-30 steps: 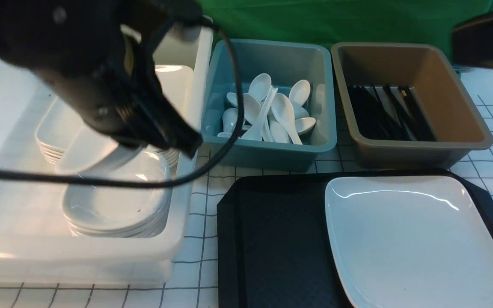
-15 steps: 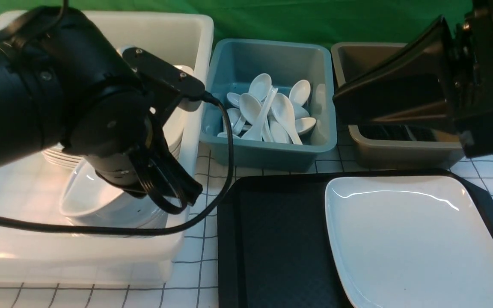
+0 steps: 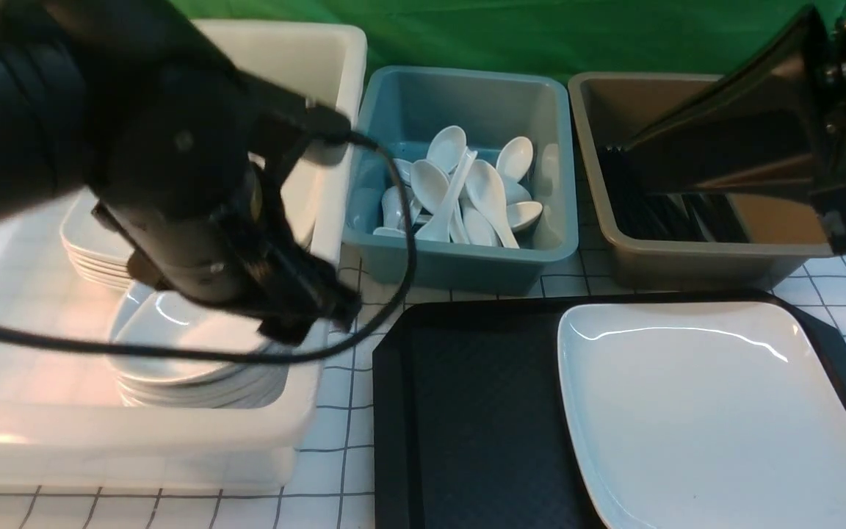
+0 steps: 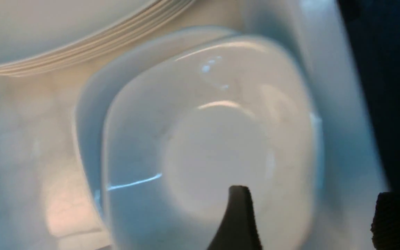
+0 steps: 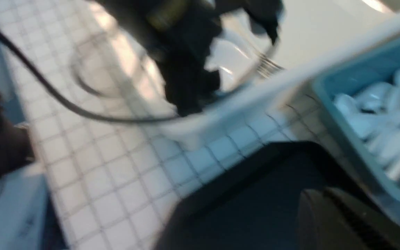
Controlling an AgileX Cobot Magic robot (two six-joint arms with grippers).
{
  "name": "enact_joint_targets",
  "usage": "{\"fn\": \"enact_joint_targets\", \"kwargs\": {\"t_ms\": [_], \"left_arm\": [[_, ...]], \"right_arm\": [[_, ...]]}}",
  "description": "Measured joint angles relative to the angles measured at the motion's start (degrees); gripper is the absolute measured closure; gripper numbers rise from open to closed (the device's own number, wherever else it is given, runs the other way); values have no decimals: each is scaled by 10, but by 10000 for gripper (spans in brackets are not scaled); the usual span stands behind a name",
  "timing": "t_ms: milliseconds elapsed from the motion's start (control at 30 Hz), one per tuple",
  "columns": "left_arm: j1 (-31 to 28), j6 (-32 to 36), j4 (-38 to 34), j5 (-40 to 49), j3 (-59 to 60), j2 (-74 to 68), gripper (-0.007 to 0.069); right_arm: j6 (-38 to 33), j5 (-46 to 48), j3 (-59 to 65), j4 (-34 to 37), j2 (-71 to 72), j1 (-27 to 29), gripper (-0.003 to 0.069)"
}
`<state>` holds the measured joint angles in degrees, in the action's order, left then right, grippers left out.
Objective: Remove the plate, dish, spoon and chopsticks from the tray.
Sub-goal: Use the left arm to put the small plate into the large storage box on the left, then use the left arm to grab a plate from the dinner plate
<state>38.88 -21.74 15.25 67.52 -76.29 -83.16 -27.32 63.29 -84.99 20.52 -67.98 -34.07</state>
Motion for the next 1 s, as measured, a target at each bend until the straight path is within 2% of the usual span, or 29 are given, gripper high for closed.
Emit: {"fn": "enact_joint_targets", "kwargs": {"t_ms": [100, 167, 233, 300, 367, 400, 533, 667, 833, 867, 1000], "left_arm": [[0, 32, -83, -19, -39, 12, 118], [0, 43, -140, -53, -55, 12, 156], [0, 64, -190, -82, -65, -2, 239], [0, 87, -241, -100, -75, -30, 384], [0, 119, -276, -105, -84, -63, 514], [2, 134, -293, -107, -92, -85, 552], [17, 165, -309, -111, -131, -164, 615], [38, 171, -302, -111, -196, -236, 599], [46, 171, -270, -113, -263, -300, 493], [46, 171, -265, -114, -276, -315, 461], [46, 168, -238, -122, -315, -381, 256]], "right_arm": [[42, 4, 0, -96, 15, 0, 652], [81, 14, 0, -166, 26, 0, 652], [111, 38, 0, -245, 39, 0, 652], [134, 54, 5, -294, 52, 0, 652], [146, 58, 19, -314, 64, 0, 652], [152, 59, 27, -318, 71, 0, 652], [179, 63, 86, -324, 98, 0, 652], [205, 64, 166, -352, 115, 0, 661], [244, 69, 211, -374, 119, 0, 661], [247, 69, 213, -374, 120, 0, 661], [259, 58, 214, -372, 120, 0, 661]]}}
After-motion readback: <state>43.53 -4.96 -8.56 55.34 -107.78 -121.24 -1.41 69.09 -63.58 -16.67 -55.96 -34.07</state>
